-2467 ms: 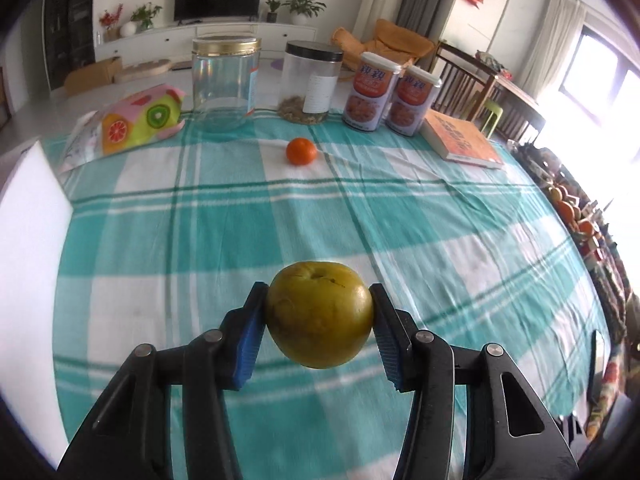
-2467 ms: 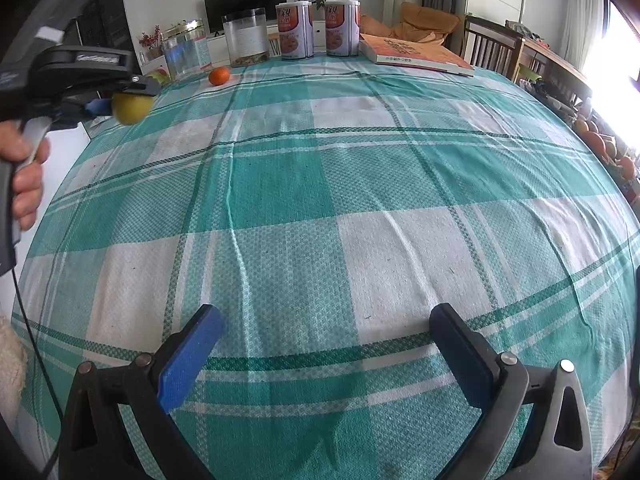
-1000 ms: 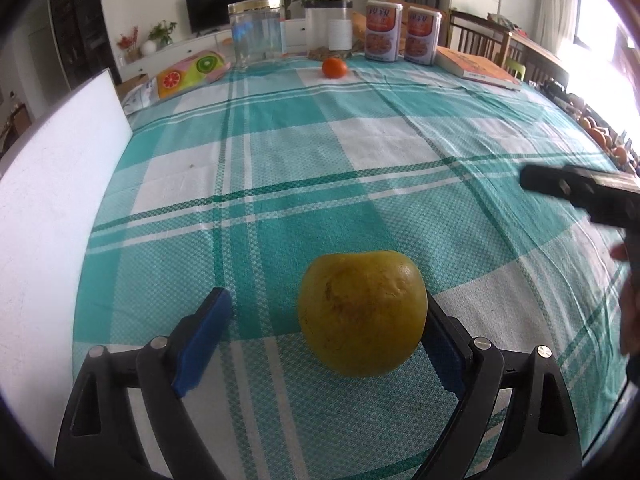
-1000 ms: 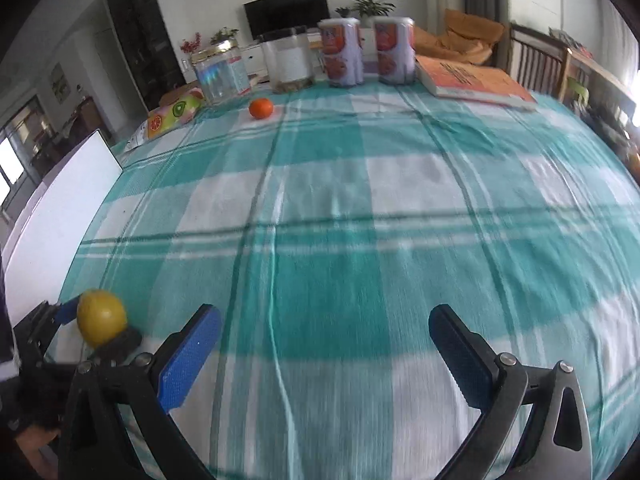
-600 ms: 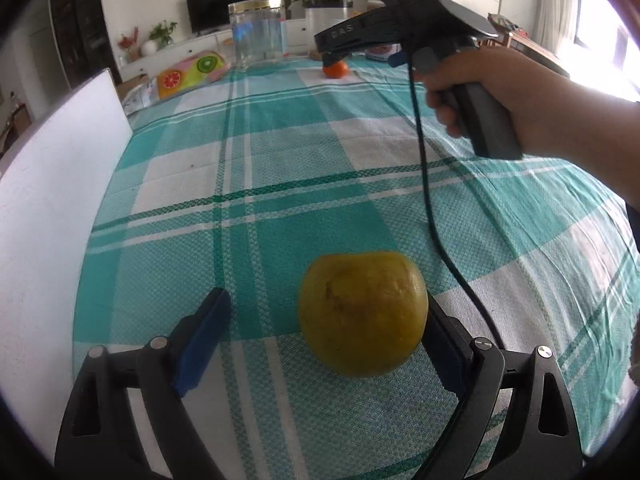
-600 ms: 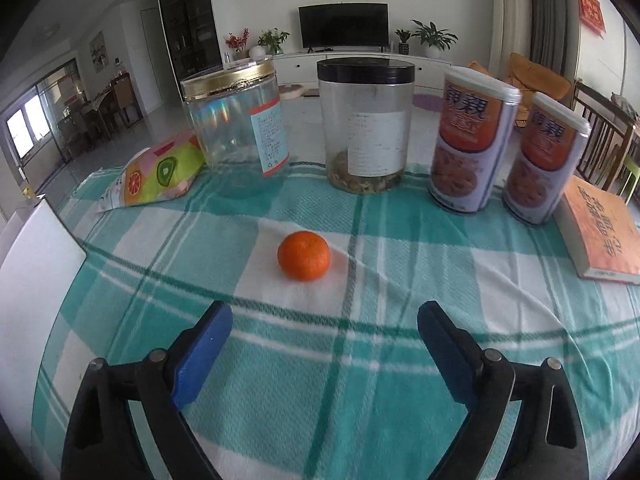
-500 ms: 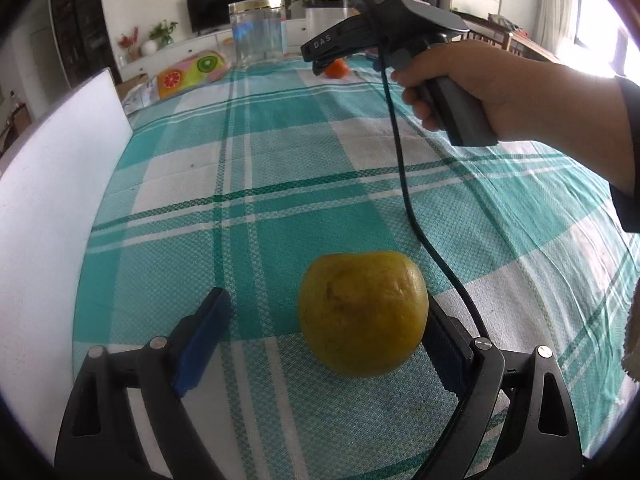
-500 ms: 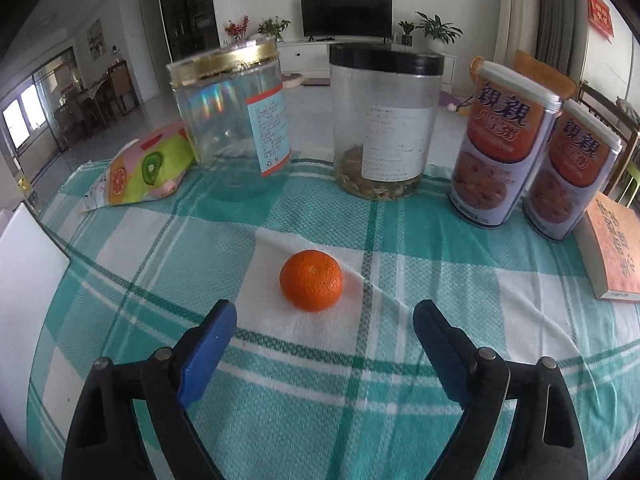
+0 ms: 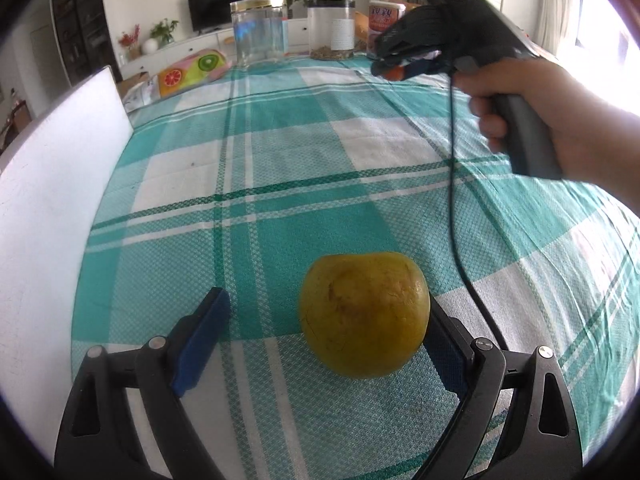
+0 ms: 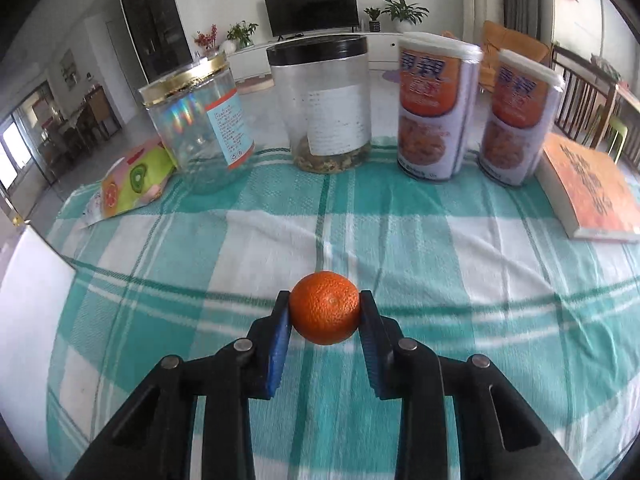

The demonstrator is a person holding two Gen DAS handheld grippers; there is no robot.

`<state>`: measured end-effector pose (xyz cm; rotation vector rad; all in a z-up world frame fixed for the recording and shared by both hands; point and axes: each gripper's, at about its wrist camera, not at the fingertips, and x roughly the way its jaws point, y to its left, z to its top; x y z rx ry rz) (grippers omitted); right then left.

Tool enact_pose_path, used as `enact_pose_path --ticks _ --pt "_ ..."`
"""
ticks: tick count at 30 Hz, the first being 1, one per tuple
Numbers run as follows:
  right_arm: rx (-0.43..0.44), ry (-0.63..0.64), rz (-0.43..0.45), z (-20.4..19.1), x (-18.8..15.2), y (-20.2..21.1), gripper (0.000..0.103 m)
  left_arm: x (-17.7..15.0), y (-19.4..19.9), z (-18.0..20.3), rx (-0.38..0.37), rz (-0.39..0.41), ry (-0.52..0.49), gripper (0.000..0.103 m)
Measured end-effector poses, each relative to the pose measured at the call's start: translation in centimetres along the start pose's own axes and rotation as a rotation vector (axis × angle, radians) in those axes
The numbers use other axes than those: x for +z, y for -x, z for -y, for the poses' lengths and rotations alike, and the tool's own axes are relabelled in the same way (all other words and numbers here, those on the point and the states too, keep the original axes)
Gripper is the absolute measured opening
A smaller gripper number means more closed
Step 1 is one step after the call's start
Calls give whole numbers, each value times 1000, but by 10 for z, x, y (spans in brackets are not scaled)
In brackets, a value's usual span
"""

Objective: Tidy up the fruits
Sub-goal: 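Hold the pear and tangerine in both tools above the table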

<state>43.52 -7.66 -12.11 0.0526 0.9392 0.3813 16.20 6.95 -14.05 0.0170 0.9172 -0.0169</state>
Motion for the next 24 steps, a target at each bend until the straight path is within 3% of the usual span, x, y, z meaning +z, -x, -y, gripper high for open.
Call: enact_pose_path --ticks 5,10,14,17,24 --pt "56 -48 5 18 -78 70 33 0 0 0 0 0 0 93" --pt "-45 -81 40 13 -169 139 33 0 0 0 1 0 0 94" --pt "-154 -101 32 2 -222 163 33 1 0 0 4 0 -2 94" --pt "-207 -52 59 -4 -243 166 34 1 0 0 6 0 -3 94" --pt "-231 -10 44 -12 -240 160 36 1 0 0 6 0 -3 94"
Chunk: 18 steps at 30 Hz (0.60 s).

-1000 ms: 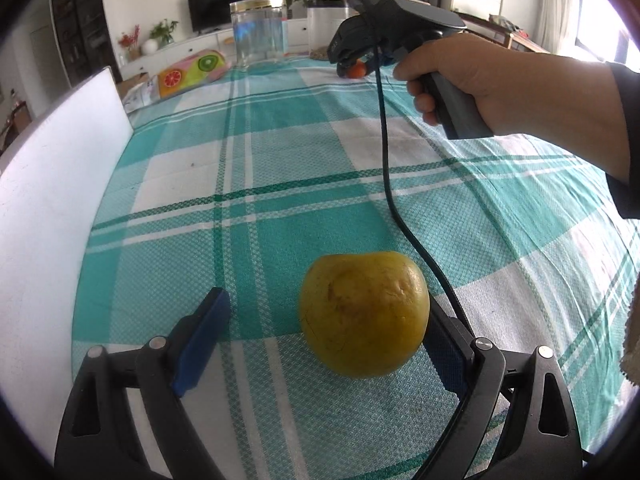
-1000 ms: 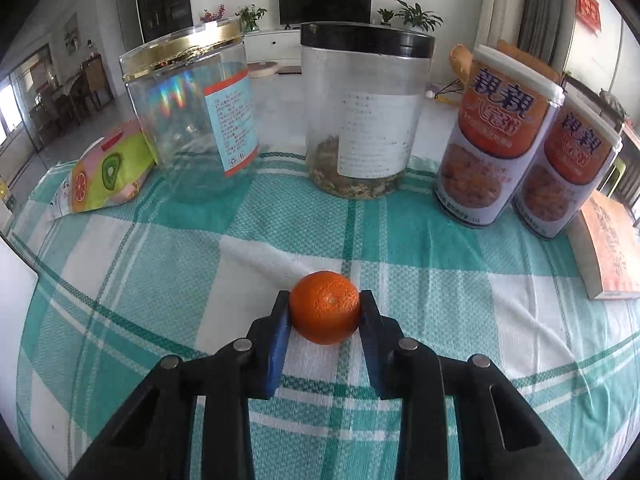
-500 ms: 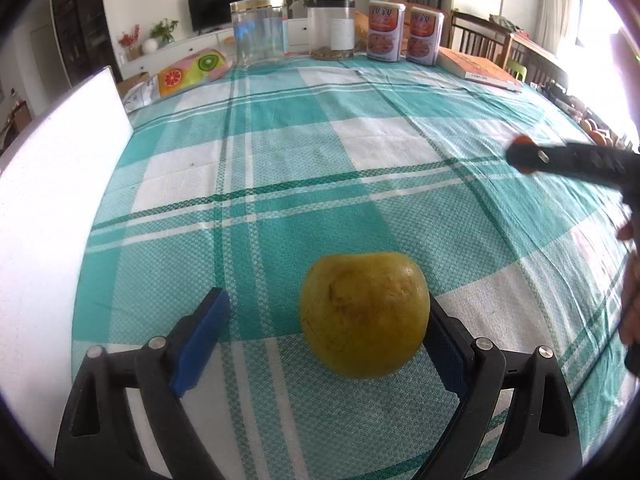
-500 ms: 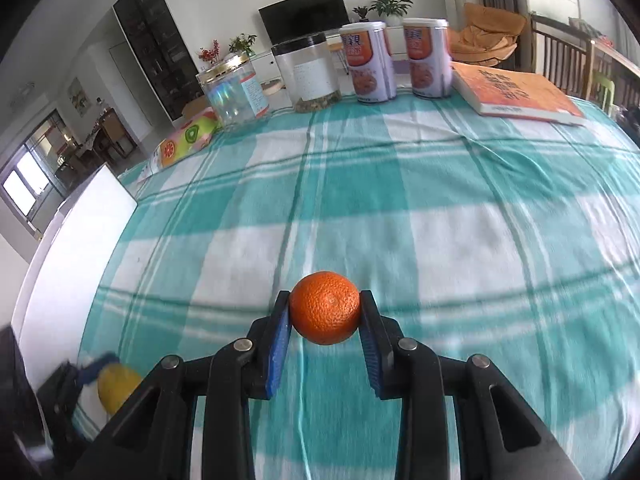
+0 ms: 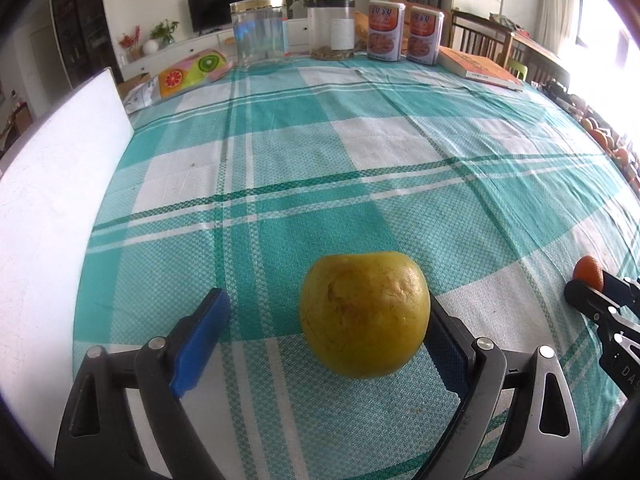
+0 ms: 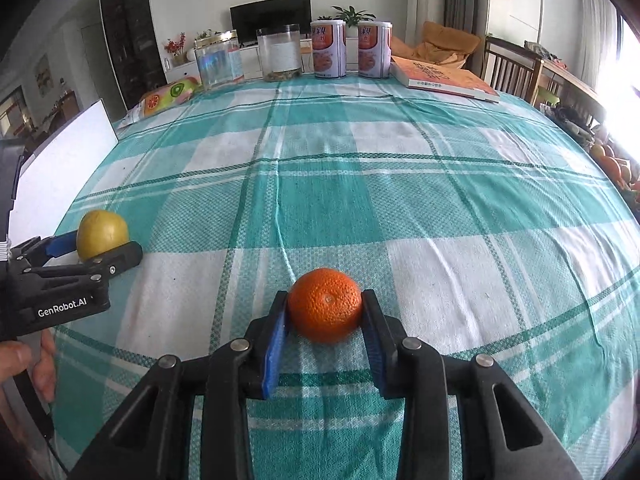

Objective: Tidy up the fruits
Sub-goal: 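Hold the pear and tangerine in both tools above the table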

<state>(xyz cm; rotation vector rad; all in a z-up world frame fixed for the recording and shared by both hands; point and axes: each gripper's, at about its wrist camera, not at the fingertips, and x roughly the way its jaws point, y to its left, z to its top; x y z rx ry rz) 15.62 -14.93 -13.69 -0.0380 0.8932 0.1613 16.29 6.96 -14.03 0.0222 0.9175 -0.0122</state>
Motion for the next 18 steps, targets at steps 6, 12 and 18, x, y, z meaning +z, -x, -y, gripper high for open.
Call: enact_pose_path --ticks 6,12,18 --pt "13 -7 0 0 0 -1 38 0 0 0 0 0 0 94" --pt "8 0 -1 -1 0 -1 39 0 0 0 0 0 0 94" --pt "5 3 -2 -1 0 -1 39 0 0 0 0 0 0 94"
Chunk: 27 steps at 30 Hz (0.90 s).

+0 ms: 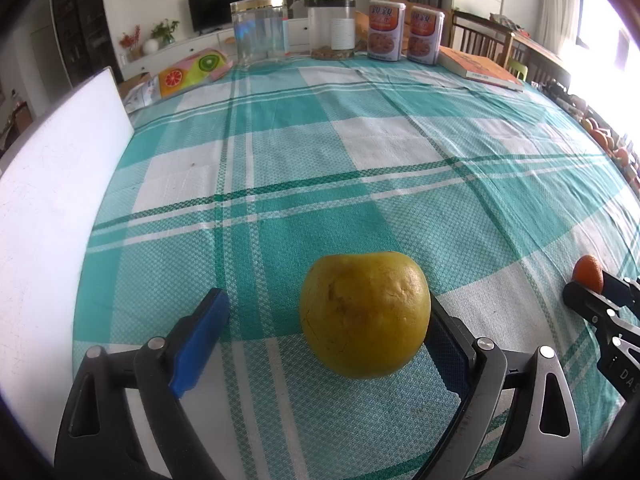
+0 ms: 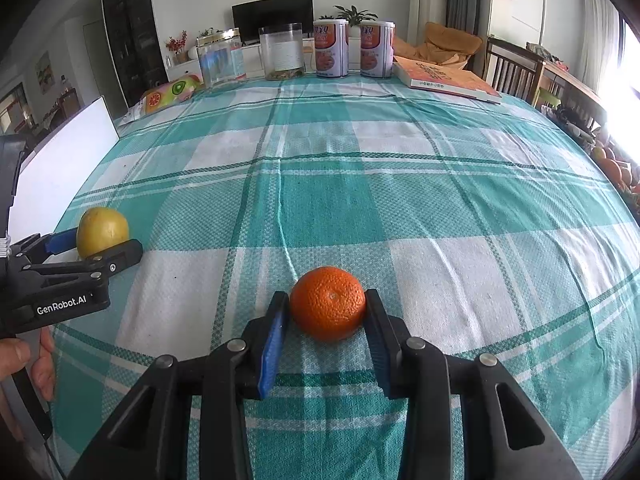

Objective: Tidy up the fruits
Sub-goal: 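Hold the pear and tangerine in both tools above the table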

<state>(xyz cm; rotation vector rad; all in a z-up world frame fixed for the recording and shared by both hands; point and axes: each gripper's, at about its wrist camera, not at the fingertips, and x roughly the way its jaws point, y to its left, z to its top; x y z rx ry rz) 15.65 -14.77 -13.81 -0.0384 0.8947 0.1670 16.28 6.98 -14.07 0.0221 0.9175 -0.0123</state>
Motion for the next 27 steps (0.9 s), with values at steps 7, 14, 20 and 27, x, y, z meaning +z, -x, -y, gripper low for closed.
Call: enact_pose_path --ticks 7,14,20,27 --pt "4 -4 1 0 0 0 39 0 0 0 0 0 0 94" --pt "90 -95 51 20 -4 11 38 1 6 -6 -96 -36 -20 94" --pt "145 -168 80 32 -8 19 38 -1 20 -8 -191 -23 -28 93" --pt "297 -334 76 56 -17 17 31 6 14 8 -131 -15 -56 53"
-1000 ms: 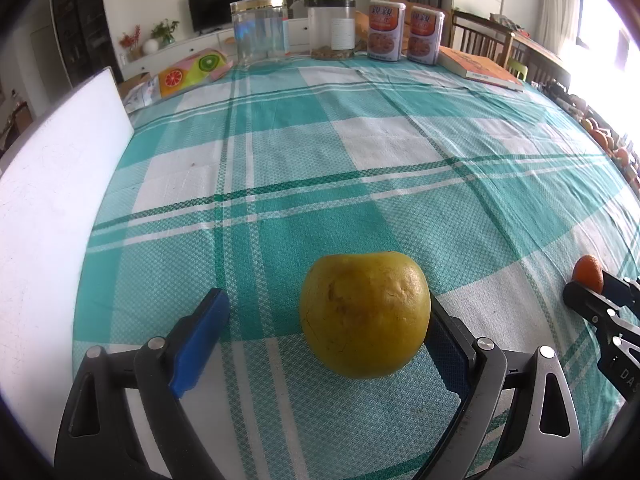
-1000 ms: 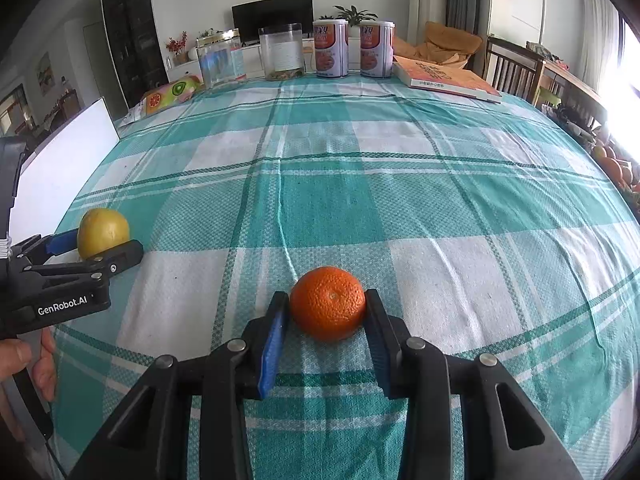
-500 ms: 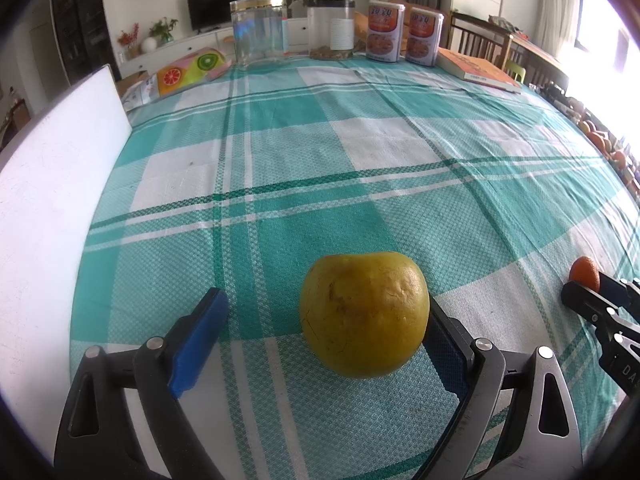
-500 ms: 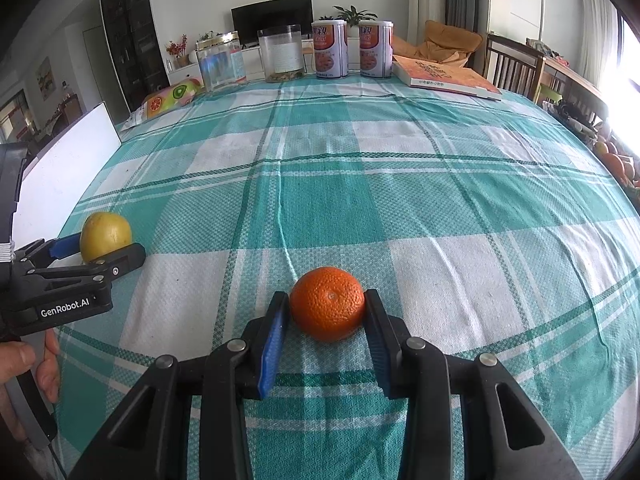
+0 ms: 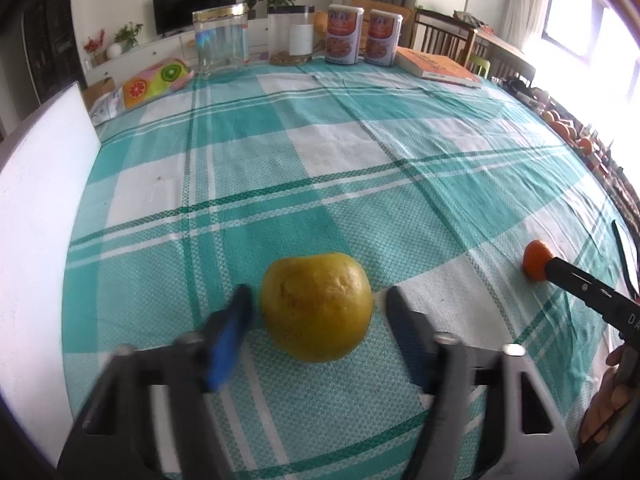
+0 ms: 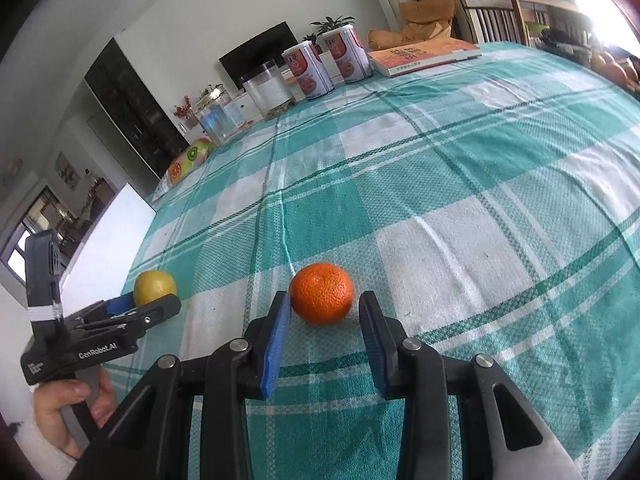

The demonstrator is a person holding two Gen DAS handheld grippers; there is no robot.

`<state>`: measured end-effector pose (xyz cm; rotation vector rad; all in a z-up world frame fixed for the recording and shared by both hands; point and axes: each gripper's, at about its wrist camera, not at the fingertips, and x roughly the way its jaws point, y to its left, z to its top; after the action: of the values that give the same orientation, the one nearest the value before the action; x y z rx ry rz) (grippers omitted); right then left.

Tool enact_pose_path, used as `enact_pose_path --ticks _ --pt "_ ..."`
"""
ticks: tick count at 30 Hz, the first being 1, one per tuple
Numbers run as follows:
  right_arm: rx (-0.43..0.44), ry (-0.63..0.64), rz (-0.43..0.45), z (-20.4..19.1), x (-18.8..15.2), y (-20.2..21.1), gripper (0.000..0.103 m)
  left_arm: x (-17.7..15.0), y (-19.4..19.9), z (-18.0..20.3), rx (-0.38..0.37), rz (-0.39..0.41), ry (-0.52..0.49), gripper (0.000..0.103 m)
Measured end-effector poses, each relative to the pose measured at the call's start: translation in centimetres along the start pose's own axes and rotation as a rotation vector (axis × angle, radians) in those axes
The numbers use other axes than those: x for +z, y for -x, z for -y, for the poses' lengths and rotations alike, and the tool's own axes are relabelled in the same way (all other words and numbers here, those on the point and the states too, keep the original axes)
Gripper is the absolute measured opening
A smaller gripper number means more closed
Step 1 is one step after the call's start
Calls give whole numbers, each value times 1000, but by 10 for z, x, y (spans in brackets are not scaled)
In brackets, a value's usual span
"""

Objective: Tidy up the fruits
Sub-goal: 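Hold the pear and tangerine in both tools above the table, then carry the pear and tangerine into the box and open both tools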

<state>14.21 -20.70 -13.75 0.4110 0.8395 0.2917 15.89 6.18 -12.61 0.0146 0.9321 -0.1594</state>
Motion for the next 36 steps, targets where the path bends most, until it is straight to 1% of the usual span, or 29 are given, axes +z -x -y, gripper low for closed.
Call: enact_pose_path --ticks 3,5,6,7,9,11,13,14,15,17,18,21,22,23,24,25,26,28,29,30,31,33,34,36 --pt "17 -10 10 0 0 2 26 -2 8 -5 -36 6 47 52" --pt "31 5 13 -5 -1 4 23 -6 30 -9 -77 29 89 52" --pt "34 24 16 -9 -1 5 22 -9 46 -11 -115 54 108 52" --pt "20 50 17 -14 -2 5 23 -13 61 -13 -143 77 118 52" --pt "-20 88 1 -20 -5 0 24 -20 83 -13 -156 93 114 52" --pt "-16 76 -9 -19 -5 -2 24 -29 98 -18 -178 85 138 52" --pt "-8 54 -6 -15 -4 1 32 -38 112 -26 -206 77 174 52" --pt "-11 43 6 -12 -4 5 44 -43 120 -29 -213 81 185 52" --pt "-21 37 21 -11 -4 9 59 -47 127 -32 -215 87 192 52" --pt "-51 44 53 -11 -3 15 74 -56 140 -35 -222 102 197 52" --pt "-62 50 50 -12 -1 14 75 -60 147 -35 -224 107 196 52" --pt "-85 58 -26 -17 8 -6 74 -67 159 -36 -230 117 190 52" --pt "-91 72 -53 -20 10 -13 74 -68 162 -37 -235 119 193 52" --pt "-115 98 -74 -24 10 -20 72 -68 164 -39 -241 120 202 52" --pt "-149 139 -73 -30 10 -23 63 -67 168 -43 -249 122 214 52" --pt "-161 164 -94 -34 11 -28 50 -68 173 -48 -260 125 231 52" --pt "-185 177 -91 -36 12 -29 34 -67 181 -55 -275 131 252 52" --pt "-150 138 -116 -37 15 -28 33 -64 199 -73 -296 161 291 52" --pt "-122 121 -117 -42 17 -23 33 -63 211 -85 -289 185 306 52" --pt "-76 114 -114 -52 19 -17 33 -62 222 -97 -268 213 317 52" --pt "-16 117 -108 -68 22 -9 33 -61 233 -110 -232 239 325 52" --pt "118 157 -110 -116 25 7 33 -62 244 -137 -121 264 331 53" --pt "189 185 -121 -145 25 13 33 -64 245 -151 -57 259 340 53" --pt "319 260 -164 -208 15 22 33 -73 237 -179 55 215 378 53"
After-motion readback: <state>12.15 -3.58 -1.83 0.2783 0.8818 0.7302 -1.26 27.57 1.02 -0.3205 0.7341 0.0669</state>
